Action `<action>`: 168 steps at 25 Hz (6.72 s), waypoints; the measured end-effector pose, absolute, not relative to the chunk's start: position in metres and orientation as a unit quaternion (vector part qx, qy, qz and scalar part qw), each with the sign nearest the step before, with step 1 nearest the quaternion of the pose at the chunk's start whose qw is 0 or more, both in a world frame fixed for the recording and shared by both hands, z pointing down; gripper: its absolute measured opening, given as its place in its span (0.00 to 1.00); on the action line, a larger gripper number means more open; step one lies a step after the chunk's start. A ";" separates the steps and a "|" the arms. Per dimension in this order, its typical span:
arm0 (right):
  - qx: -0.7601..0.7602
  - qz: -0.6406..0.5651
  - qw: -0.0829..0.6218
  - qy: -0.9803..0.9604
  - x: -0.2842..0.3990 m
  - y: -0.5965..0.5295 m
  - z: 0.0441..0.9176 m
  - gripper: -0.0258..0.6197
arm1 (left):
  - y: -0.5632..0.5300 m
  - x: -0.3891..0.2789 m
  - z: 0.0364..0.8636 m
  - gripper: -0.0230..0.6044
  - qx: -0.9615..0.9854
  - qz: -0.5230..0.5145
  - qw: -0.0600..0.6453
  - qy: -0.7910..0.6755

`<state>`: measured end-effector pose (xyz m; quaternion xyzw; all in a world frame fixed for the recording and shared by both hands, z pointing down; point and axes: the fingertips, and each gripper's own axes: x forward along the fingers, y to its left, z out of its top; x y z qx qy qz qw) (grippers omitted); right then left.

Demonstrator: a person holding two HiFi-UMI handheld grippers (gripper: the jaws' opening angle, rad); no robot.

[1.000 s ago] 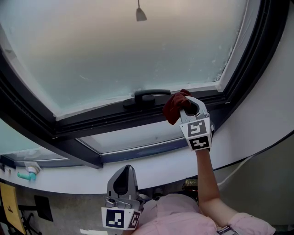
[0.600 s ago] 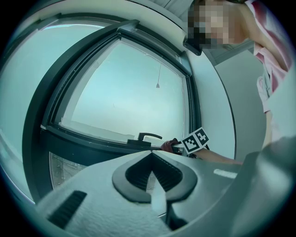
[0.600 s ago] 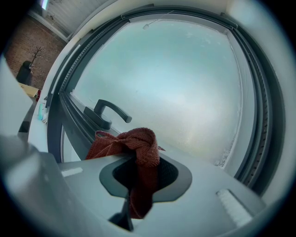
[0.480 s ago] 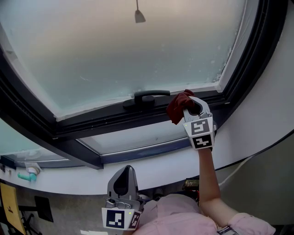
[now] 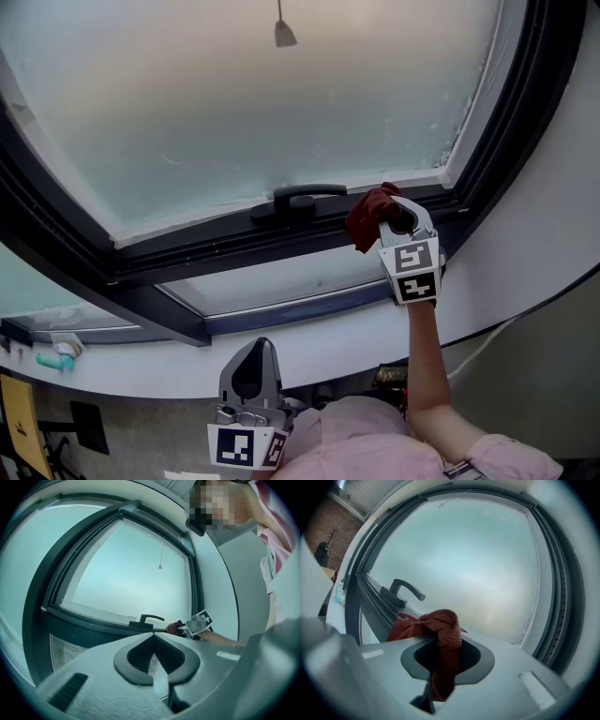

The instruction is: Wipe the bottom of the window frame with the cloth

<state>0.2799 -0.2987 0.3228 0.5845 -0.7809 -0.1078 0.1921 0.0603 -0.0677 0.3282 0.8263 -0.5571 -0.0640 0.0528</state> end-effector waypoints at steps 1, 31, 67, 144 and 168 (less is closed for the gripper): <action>0.586 -0.107 0.192 -0.780 0.282 -0.299 0.323 0.14 | -0.068 0.061 0.328 0.03 0.826 -0.064 0.053 -0.557; 0.614 -0.091 0.181 -0.763 0.328 -0.306 0.323 0.14 | -0.078 0.078 0.329 0.03 0.831 -0.062 0.053 -0.550; 0.659 -0.067 0.172 -0.729 0.401 -0.316 0.325 0.14 | -0.089 0.083 0.330 0.03 0.828 -0.063 0.053 -0.555; 0.583 -0.172 0.160 -0.778 0.123 -0.245 0.337 0.14 | -0.087 -0.072 0.293 0.03 0.853 -0.053 -0.025 -0.518; 0.610 -0.143 0.158 -0.763 0.151 -0.252 0.336 0.15 | -0.098 -0.064 0.291 0.03 0.861 -0.058 -0.022 -0.505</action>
